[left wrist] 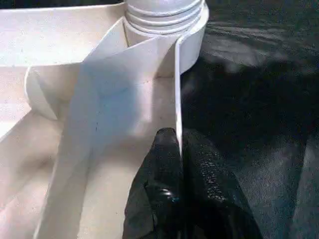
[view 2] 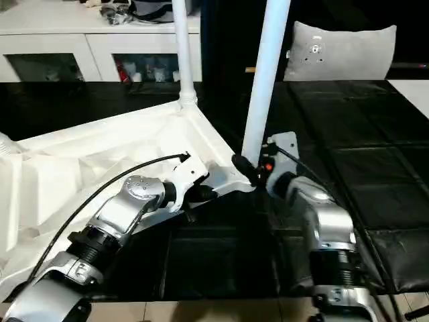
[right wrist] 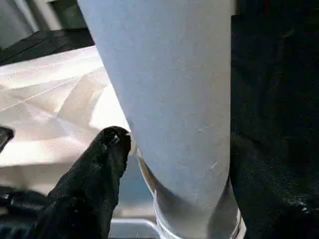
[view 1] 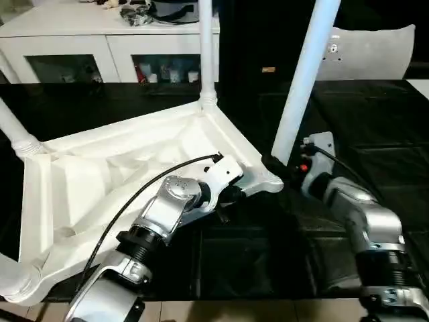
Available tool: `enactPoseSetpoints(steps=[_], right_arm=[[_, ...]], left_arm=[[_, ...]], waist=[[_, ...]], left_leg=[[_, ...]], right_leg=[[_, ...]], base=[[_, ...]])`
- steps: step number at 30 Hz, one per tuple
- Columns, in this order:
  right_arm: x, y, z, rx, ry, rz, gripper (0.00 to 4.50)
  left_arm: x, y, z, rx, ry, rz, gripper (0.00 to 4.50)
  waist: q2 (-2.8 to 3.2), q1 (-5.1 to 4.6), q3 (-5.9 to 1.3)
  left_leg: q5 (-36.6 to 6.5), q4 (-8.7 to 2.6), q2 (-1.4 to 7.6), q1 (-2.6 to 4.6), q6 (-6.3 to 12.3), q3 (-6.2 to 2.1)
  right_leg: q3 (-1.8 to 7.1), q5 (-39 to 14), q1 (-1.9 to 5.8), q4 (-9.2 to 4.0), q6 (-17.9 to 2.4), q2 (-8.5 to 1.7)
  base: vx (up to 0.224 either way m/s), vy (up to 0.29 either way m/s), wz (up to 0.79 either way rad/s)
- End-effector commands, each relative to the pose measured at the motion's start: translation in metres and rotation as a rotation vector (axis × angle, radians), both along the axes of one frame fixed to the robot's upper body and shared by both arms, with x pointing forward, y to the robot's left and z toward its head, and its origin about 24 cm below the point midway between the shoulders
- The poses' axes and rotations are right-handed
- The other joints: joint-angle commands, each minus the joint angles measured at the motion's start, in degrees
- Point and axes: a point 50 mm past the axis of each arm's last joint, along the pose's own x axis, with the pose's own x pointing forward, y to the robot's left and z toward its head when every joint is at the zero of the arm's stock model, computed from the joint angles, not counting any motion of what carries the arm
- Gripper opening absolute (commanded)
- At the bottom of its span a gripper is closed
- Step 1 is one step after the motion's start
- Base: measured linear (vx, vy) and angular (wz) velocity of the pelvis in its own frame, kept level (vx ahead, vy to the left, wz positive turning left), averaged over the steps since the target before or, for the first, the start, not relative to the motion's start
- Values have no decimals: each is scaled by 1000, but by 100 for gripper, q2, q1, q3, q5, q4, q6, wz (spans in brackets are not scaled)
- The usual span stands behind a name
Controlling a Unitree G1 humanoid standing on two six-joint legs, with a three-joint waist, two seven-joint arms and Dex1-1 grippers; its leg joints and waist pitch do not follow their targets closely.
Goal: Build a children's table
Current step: Rotate leg to tighten
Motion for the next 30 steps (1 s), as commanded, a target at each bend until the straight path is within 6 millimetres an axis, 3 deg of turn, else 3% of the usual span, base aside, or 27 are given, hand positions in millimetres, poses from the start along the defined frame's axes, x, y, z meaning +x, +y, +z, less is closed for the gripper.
enactPoseSetpoints(steps=[1, 7, 11, 13, 14, 17, 18, 19, 22, 24, 27, 30], right_arm=[[-9, 10, 0, 23, -2, 179, 362], [-24, -20, 12, -79, 2, 406, 418], [-33, -27, 15, -127, 10, 551, 418], [-37, -29, 16, -136, 11, 611, 391], [-39, -31, 17, -142, 10, 665, 391], [-44, -30, 16, -148, 38, 745, 370], [-45, -30, 16, -147, 44, 762, 357], [-46, -29, 15, -146, 49, 782, 340], [-49, -27, 14, -147, 64, 835, 338], [-49, -26, 13, -151, 65, 841, 300], [-48, -26, 12, -148, 57, 844, 294], [-47, -25, 11, -147, 45, 848, 254]], left_arm=[[1, 0, 11, -34, -58, -79, 0], [-7, 23, 9, 5, -57, -284, 0], [-12, 31, 9, 29, -43, -377, 0], [-14, 34, 9, 42, -32, -417, 0], [-16, 39, 8, 61, -19, -473, 0], [-20, 44, 7, 95, -9, -542, 0], [-21, 45, 7, 100, -6, -557, 0], [-21, 46, 7, 110, -6, -574, 0], [-23, 47, 7, 124, 1, -611, 0], [-23, 47, 7, 125, 2, -618, 0], [-24, 48, 6, 135, 2, -638, 0], [-24, 49, 6, 136, 2, -648, 0]], waist=[[-90, 50, -341], [-90, 130, -348], [-79, 216, -366], [-74, 257, -371], [-100, 275, -370], [-89, 340, -368], [-93, 344, -364], [-134, 349, -360], [-119, 374, -360], [-111, 385, -357], [-118, 407, -362], [-115, 424, -371]], left_leg=[[-207, -335, 366, -58, 636, -162], [-165, -315, 397, -68, 744, -163], [-109, -300, 436, -58, 716, -165], [-45, -293, 470, -63, 752, -179], [-26, -292, 484, -60, 761, -174], [-26, -289, 471, -63, 772, -168], [-47, -292, 477, -60, 751, -163], [-67, -297, 478, -63, 729, -163], [-117, -304, 479, -49, 662, -165], [-138, -303, 486, -42, 648, -164], [-112, -303, 479, -48, 623, -164], [-61, -298, 477, -54, 623, -165]], right_leg=[[459, -1620, 363, -484, -134, -605], [444, -1479, 351, -454, -154, -591], [456, -1374, 332, -416, -239, -602], [461, -1207, 324, -379, -327, -615], [474, -1145, 321, -364, -363, -623], [477, -1162, 321, -356, -414, -630], [481, -1198, 320, -358, -411, -631], [477, -1273, 323, -367, -395, -630], [477, -1442, 318, -382, -346, -634], [484, -1449, 309, -384, -358, -637], [488, -1441, 313, -376, -341, -639], [485, -1341, 317, -362, -341, -635]], base=[[0, 0, 0], [0, 0, 0], [0, 0, 0], [0, 0, 0], [0, 0, 0], [0, 0, 0], [0, 0, 0], [0, 0, 0], [0, 0, 0], [0, 0, 0], [0, 0, 0], [0, 0, 0]])
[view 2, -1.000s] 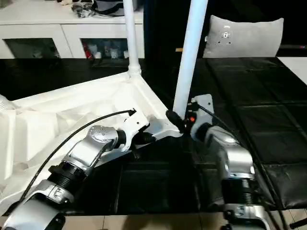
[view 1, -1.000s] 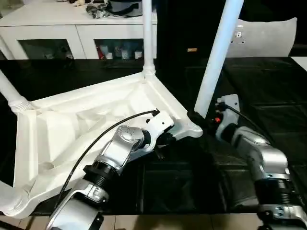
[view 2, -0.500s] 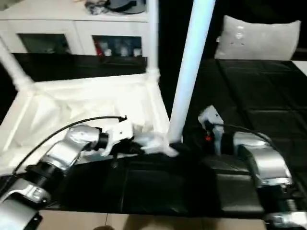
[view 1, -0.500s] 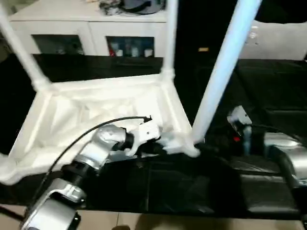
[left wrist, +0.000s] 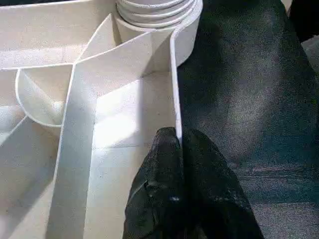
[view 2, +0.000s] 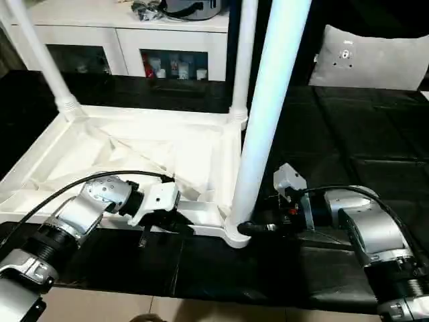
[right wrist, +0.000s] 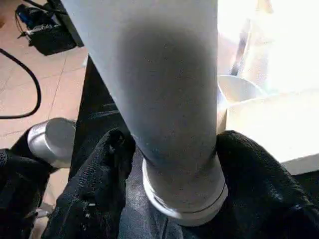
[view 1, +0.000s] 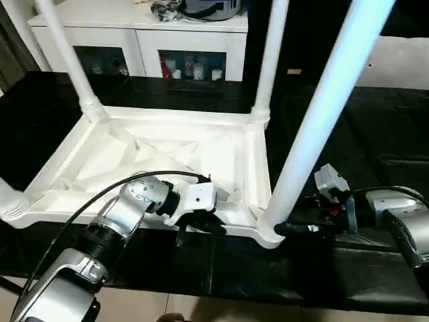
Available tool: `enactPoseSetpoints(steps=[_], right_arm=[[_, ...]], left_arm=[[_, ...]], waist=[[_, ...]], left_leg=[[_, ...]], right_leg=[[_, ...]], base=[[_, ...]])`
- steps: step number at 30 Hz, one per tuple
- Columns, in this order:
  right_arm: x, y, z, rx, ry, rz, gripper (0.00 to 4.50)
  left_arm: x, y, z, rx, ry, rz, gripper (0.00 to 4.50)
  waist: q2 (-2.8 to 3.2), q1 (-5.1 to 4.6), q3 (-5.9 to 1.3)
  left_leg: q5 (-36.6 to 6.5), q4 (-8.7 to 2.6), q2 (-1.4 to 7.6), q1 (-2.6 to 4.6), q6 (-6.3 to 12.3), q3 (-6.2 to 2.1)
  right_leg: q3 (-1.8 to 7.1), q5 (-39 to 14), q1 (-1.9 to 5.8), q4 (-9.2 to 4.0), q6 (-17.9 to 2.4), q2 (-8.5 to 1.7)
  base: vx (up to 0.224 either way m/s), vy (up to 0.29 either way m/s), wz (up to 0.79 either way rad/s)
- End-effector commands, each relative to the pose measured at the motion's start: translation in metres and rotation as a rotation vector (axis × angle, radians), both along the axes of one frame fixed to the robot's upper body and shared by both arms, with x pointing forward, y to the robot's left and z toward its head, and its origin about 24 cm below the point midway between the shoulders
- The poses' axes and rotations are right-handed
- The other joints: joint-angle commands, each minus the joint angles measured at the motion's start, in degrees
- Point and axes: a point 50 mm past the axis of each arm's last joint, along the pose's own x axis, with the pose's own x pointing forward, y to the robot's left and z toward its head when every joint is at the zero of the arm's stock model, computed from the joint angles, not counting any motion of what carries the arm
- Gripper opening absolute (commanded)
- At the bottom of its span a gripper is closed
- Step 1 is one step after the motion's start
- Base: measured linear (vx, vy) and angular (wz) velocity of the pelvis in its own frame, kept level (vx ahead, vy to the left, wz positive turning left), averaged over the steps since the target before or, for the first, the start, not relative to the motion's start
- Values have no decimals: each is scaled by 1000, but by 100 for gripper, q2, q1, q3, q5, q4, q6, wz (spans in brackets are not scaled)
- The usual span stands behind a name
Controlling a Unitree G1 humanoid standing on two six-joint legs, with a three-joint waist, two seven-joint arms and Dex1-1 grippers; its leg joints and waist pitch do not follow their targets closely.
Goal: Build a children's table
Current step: Rotate leg to tighten
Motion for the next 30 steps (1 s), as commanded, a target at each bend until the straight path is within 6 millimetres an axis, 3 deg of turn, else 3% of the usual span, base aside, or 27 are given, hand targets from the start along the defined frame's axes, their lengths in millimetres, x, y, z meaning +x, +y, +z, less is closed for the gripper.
enactPoseSetpoints(steps=[1, 7, 14, 17, 19, 21, 22, 23, 24, 26, 27, 29, 30], right_arm=[[1, 3, 3, 5, -17, 26, 248], [-3, 6, 0, 22, 10, 41, 201], [-8, 18, 3, 143, 54, -29, 194], [-3, 27, -1, 151, 69, -134, 194], [12, 34, -8, 129, 65, -317, 194], [24, 39, -14, 113, 88, -476, 194], [30, 43, -18, 89, 103, -569, 194], [34, 46, -20, 72, 111, -622, 194], [42, 53, -25, 29, 124, -741, 194], [45, 56, -28, 8, 135, -802, 194], [48, 59, -30, 9, 139, -857, 194], [49, 62, -30, 22, 118, -866, 194], [50, 66, -29, 39, 86, -863, 229]], left_arm=[[-2, -4, 2, 37, -7, -82, 0], [-2, -6, 0, 32, -5, -81, 0], [0, -14, 1, -39, 43, 43, 0], [3, -20, 1, -56, 54, 122, 0], [7, -31, 1, -85, 70, 227, 0], [10, -40, 1, -105, 89, 305, 0], [13, -46, 1, -111, 96, 357, 0], [15, -50, 1, -112, 100, 389, 0], [22, -61, 1, -115, 86, 488, 0], [26, -66, 2, -118, 64, 547, 0], [29, -70, 3, -133, 55, 594, 0], [32, -74, 5, -145, 44, 626, 0], [33, -77, 7, -152, 30, 655, 0]], waist=[[-90, -29, -384], [-87, -26, -380], [-83, -6, -393], [-84, -54, -352], [-91, -88, -321], [-106, -261, -274], [-94, -288, -287], [-87, -396, -268], [-92, -476, -276], [-89, -562, -283], [-86, -591, -294], [-89, -599, -303], [-92, -584, -314]], left_leg=[[-23, -347, 472, 4, 611, -162], [-68, -351, 475, 11, 601, -159], [52, -350, 517, 11, 611, -178], [-140, -372, 462, 11, 481, -156], [-365, -384, 396, 41, 355, -137], [-683, -385, 327, 58, 138, -154], [-720, -390, 331, 76, 111, -162], [-783, -402, 346, 57, 72, -187], [-859, -390, 336, 95, 49, -191], [-837, -389, 328, 75, 81, -202], [-836, -376, 299, 105, 119, -185], [-713, -379, 277, 63, 237, -165], [-631, -390, 292, 60, 301, -166]], right_leg=[[481, -1317, 342, -376, -346, -631], [479, -1379, 342, -387, -349, -635], [498, -1130, 344, -349, -412, -652], [472, -1602, 341, -433, -338, -644], [434, -2184, 328, -547, -147, -631], [316, -2879, 345, -686, 154, -604], [310, -2934, 358, -694, 202, -614], [294, -2935, 346, -718, 238, -586], [291, -2928, 337, -746, 269, -593], [288, -2812, 349, -743, 231, -584], [298, -2794, 331, -761, 206, -591], [306, -2668, 362, -749, 192, -588], [327, -2543, 361, -726, 186, -588]], base=[[0, 0, 0], [0, 0, 0], [0, 0, 0], [0, 0, 0], [0, 0, 0], [0, 0, 0], [0, 0, 0], [0, 0, 0], [0, 0, 0], [0, 0, 0], [0, 0, 0], [0, 0, 0], [0, 0, 0]])
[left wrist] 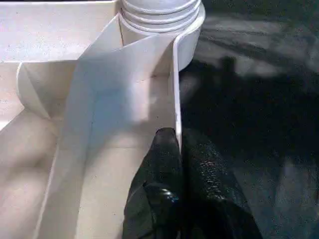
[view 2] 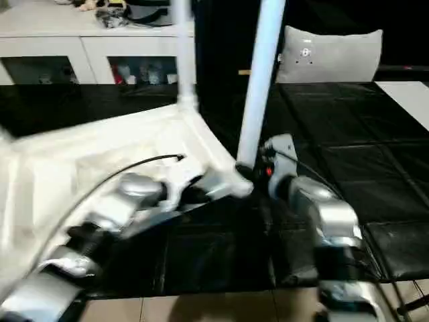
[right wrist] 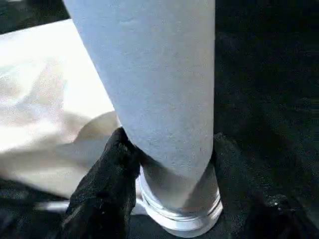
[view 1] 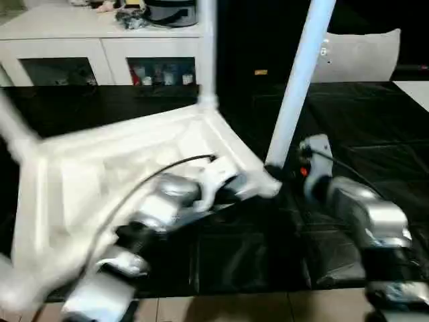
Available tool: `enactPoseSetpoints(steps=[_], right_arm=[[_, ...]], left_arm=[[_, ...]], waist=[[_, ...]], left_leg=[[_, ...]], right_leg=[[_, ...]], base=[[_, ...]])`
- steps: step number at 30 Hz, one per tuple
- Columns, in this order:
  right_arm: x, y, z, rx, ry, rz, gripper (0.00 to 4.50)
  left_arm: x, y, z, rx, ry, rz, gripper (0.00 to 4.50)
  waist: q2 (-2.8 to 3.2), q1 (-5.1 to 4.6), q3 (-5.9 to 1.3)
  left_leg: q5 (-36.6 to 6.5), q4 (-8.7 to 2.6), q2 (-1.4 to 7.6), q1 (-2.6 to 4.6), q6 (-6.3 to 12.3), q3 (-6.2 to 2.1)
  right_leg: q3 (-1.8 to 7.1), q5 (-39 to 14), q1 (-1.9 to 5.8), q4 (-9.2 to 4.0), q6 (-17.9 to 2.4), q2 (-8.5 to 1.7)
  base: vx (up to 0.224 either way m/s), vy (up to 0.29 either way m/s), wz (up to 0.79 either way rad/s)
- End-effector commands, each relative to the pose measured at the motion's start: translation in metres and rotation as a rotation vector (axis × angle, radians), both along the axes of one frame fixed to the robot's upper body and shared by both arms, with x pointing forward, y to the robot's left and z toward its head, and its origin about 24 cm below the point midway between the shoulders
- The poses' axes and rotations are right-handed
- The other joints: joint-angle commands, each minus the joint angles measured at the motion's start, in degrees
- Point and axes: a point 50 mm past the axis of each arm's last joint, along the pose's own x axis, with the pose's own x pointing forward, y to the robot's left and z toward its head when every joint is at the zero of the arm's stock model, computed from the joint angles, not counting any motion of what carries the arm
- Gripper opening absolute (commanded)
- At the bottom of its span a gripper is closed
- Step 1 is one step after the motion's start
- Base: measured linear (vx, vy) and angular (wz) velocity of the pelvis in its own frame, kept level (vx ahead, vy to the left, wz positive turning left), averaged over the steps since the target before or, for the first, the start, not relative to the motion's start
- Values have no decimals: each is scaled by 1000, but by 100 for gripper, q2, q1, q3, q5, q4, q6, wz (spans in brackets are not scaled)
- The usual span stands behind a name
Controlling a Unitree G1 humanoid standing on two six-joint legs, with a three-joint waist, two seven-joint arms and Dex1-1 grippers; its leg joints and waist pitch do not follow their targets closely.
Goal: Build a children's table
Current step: Rotate leg to tighten
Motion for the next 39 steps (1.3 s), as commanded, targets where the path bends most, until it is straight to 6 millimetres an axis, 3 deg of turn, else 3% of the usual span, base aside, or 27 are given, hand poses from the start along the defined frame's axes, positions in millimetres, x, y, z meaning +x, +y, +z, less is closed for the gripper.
enactPoseSetpoints(steps=[1, 5, 6, 12, 16, 20, 23, 24, 27, 28, 32, 39], right_arm=[[-7, 30, -17, 70, 55, 93, 250], [-10, 30, -13, 124, 24, 112, 281], [-11, 24, -11, 122, 12, 120, 298], [-14, -7, -6, 70, -23, 189, 346], [-19, -23, -1, 31, -46, 281, 396], [-25, -36, 9, 15, -82, 404, 420], [-34, -45, 16, -36, -108, 547, 420], [-40, -47, 17, -51, -94, 630, 420], [-43, -48, 18, -53, -84, 682, 405], [-48, -48, 19, -53, -73, 769, 394], [-51, -47, 19, -40, -62, 823, 367], [-61, -40, 19, 15, -17, 965, 310]], left_arm=[[3, -18, 15, -44, -59, -12, 0], [0, -19, 15, -43, -70, -61, 0], [-1, -16, 16, -40, -82, -87, 0], [-6, 0, 12, -37, -97, -185, 0], [-9, 12, 10, -12, -93, -256, 0], [-13, 24, 9, 17, -87, -351, 0], [-18, 34, 10, 28, -82, -454, 0], [-20, 38, 10, 40, -72, -507, 0], [-21, 40, 11, 50, -68, -546, 0], [-23, 44, 12, 63, -59, -611, 0], [-25, 47, 12, 84, -52, -664, 0], [-29, 51, 12, 128, -45, -768, 0]], waist=[[-78, 51, -323], [-60, 70, -345], [-55, 75, -348], [-50, 132, -388], [-45, 220, -385], [-38, 316, -375], [-46, 363, -370], [-115, 387, -369], [-77, 436, -360], [-79, 466, -357], [-86, 506, -363], [-102, 558, -349]], left_leg=[[-599, -362, 308, -38, 385, -167], [-391, -380, 375, -73, 502, -192], [-351, -382, 399, -58, 535, -195], [-20, -343, 416, -105, 700, -182], [6, -335, 428, -100, 746, -167], [-96, -333, 467, -91, 764, -167], [-154, -328, 456, -94, 741, -153], [-154, -332, 447, -103, 752, -141], [-179, -331, 463, -89, 757, -142], [-242, -334, 461, -75, 721, -145], [-220, -338, 495, -64, 708, -156], [-305, -340, 473, -72, 646, -144]], right_leg=[[367, -2488, 269, -621, 149, -591], [425, -1946, 298, -516, -76, -617], [448, -1747, 294, -479, -207, -629], [485, -1133, 311, -357, -443, -637], [493, -1127, 294, -344, -491, -642], [500, -1188, 279, -336, -481, -646], [499, -1230, 275, -338, -483, -649], [500, -1313, 285, -337, -413, -637], [497, -1479, 260, -355, -382, -641], [487, -1618, 249, -369, -363, -637], [504, -1574, 232, -347, -394, -639], [500, -1824, 236, -378, -318, -646]], base=[[0, 0, 0], [0, 0, 0], [0, 0, 0], [0, 0, 0], [0, 0, 0], [0, 0, 0], [0, 0, 0], [0, 0, 0], [0, 0, 0], [0, 0, 0], [0, 0, 0], [0, 0, 0]])
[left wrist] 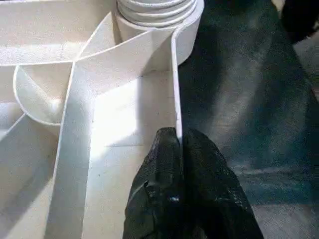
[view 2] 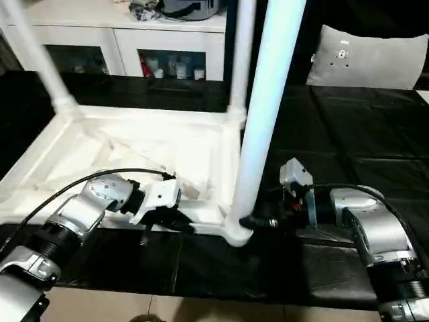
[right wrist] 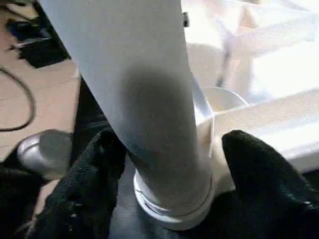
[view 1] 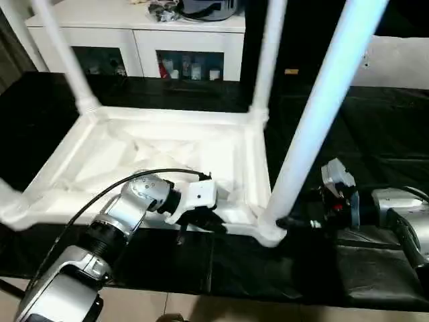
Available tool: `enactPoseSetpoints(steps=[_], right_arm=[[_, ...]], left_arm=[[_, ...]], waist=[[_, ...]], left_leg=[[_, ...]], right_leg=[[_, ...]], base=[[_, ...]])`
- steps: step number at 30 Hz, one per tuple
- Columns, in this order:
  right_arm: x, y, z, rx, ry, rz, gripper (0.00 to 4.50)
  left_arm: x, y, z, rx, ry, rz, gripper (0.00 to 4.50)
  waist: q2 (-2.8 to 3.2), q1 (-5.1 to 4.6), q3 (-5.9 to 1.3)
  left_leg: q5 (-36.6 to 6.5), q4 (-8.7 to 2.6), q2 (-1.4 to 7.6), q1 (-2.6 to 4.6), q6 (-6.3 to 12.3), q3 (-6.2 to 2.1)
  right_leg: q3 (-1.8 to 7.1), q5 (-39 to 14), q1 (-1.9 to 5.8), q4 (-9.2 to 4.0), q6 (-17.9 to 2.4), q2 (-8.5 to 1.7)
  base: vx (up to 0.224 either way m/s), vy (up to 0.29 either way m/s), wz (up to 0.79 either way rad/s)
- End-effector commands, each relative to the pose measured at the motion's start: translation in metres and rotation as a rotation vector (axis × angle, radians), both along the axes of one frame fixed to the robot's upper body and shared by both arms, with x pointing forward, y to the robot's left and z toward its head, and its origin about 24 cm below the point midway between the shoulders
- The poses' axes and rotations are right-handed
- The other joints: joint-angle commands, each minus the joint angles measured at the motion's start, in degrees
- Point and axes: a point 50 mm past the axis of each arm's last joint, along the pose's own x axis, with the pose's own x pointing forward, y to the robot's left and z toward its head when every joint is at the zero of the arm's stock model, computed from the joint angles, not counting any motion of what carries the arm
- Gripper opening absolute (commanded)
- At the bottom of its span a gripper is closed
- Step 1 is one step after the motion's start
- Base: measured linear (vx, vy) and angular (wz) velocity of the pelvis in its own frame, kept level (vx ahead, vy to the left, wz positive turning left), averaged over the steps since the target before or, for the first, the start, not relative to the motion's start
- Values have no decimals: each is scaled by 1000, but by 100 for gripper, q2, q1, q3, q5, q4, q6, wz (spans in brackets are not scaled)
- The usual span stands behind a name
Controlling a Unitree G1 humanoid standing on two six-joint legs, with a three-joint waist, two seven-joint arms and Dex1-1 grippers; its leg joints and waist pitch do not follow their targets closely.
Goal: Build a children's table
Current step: Rotate leg to tighten
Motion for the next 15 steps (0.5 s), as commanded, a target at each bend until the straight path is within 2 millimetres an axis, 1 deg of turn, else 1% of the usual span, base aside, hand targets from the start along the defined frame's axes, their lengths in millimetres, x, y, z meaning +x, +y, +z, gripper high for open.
enactPoseSetpoints(steps=[1, 4, 5, 6, 8, 10, 13, 15], right_arm=[[-3, 4, 3, 0, -4, 50, 287], [-5, 6, 1, -6, -1, 74, 276], [-5, 6, 1, -6, -1, 74, 255], [-5, 6, 1, -7, 0, 76, 244], [-7, 7, 1, 4, 16, 90, 235], [-8, 8, 1, 14, 25, 94, 207], [-9, 10, 3, 50, 40, 81, 204], [-9, 14, 5, 96, 46, 46, 199]], left_arm=[[-2, -8, 4, 31, -17, -92, 0], [-1, -8, 4, 32, -22, -96, 0], [-1, -8, 4, 32, -22, -96, 0], [-1, -8, 4, 32, -22, -97, 0], [-2, -8, 3, 29, -18, -97, 0], [-2, -8, 3, 23, -12, -90, 0], [-2, -9, 3, 5, 5, -64, 0], [-1, -12, 3, -14, 20, -17, 0]], waist=[[-100, -29, -360], [-109, -19, -365], [-111, -14, -369], [-119, -13, -369], [-114, -7, -367], [-118, 0, -370], [-118, 5, -369], [-118, 7, -367]], left_leg=[[-303, -379, 470, 23, 556, -146], [-264, -379, 476, 17, 552, -153], [-251, -376, 471, 13, 544, -152], [-248, -374, 463, 12, 545, -146], [-228, -377, 468, 15, 547, -151], [-202, -375, 467, 15, 556, -150], [-210, -375, 462, 13, 555, -145], [-196, -380, 474, 17, 542, -155]], right_leg=[[477, -1856, 320, -446, -294, -642], [476, -1798, 318, -437, -275, -637], [479, -1784, 324, -433, -272, -643], [477, -1786, 325, -434, -266, -639], [474, -1802, 321, -436, -243, -634], [477, -1764, 322, -430, -232, -634], [474, -1807, 326, -439, -221, -638], [471, -1816, 323, -439, -219, -637]], base=[[0, 0, 0], [0, 0, 0], [0, 0, 0], [0, 0, 0], [0, 0, 0], [0, 0, 0], [0, 0, 0], [0, 0, 0]])
